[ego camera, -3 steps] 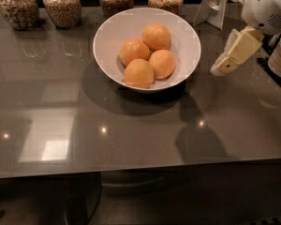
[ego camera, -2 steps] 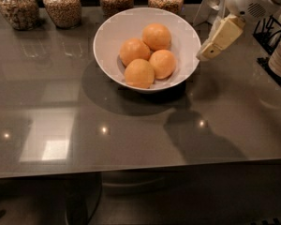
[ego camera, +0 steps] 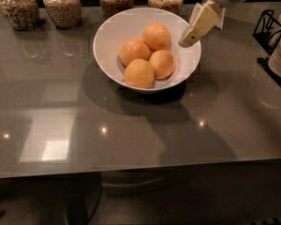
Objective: Pick orange from white bowl
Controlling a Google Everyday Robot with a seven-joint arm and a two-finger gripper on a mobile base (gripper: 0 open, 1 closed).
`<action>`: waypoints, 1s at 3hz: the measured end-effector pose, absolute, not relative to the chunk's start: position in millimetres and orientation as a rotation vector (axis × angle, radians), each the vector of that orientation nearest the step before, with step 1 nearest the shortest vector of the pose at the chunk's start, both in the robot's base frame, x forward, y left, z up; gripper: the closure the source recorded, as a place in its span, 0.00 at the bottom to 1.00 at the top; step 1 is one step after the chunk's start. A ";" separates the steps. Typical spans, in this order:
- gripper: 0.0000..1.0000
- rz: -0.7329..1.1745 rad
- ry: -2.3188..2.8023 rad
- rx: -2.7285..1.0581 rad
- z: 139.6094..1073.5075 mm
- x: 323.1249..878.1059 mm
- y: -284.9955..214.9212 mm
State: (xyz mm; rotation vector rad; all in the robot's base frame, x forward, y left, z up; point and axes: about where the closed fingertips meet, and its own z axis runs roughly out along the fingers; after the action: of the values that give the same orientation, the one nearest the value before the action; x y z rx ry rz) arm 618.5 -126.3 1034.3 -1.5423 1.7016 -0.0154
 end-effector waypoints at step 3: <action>0.00 -0.003 1.737 -1.640 1004.9 650.9 -100.9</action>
Offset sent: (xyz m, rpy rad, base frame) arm 0.0395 0.0208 -0.0313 -0.0864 0.0770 0.0309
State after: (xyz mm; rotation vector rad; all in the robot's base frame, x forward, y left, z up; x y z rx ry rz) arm 650.9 -100.9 1004.9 -1.6405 1.7366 -0.0035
